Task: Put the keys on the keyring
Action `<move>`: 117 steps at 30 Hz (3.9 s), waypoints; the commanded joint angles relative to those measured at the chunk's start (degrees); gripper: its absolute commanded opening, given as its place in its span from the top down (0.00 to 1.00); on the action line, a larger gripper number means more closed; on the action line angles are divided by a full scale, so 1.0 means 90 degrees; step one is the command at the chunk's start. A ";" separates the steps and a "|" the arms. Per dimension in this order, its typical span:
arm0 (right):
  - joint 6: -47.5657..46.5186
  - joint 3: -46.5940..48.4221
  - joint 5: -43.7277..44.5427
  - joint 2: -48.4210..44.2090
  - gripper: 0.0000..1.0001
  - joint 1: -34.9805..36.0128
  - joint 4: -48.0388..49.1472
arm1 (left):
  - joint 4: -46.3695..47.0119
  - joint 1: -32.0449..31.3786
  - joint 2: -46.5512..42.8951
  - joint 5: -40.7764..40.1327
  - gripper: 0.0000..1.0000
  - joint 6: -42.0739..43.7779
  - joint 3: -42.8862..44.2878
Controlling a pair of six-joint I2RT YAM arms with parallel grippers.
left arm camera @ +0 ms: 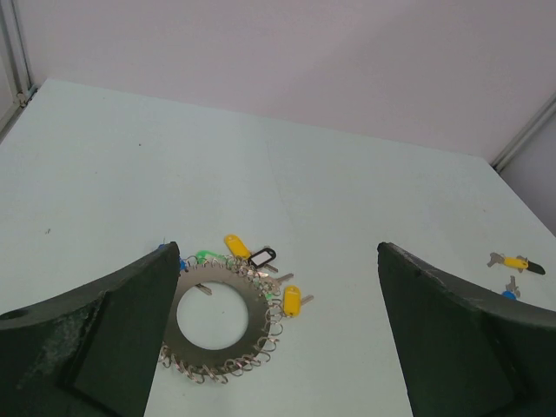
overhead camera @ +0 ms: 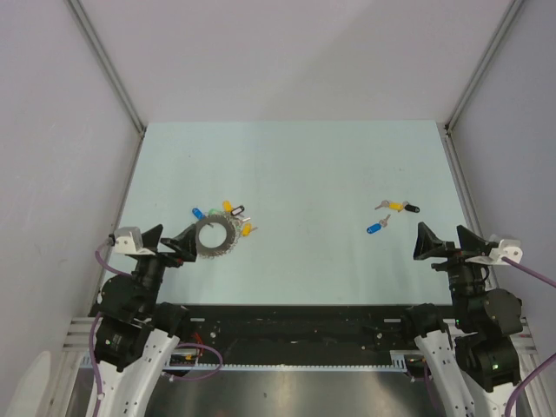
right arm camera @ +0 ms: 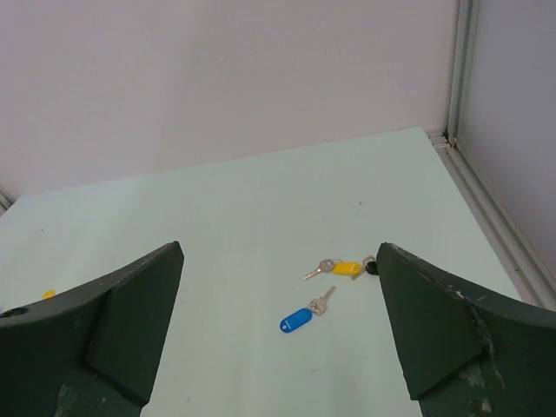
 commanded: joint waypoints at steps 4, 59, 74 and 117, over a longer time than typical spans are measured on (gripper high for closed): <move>0.0049 0.0060 0.0075 0.0058 0.00 -0.0069 -0.0085 | -0.0036 -0.0031 -0.0887 0.0095 0.00 -0.0113 0.0012; 0.2277 0.1700 0.0720 0.9531 0.16 0.0937 0.0775 | -0.0494 -0.0812 0.0567 -0.0324 0.00 -0.0484 0.0158; 0.2520 0.1124 0.0290 0.9393 0.41 0.0000 0.1009 | -0.0651 -0.0725 0.2989 -0.0169 0.00 -0.0573 0.0627; 0.2550 0.1104 0.0553 1.0068 0.80 -0.0245 0.1292 | -0.0592 -0.0617 0.2960 -0.0041 0.00 -0.0465 0.0530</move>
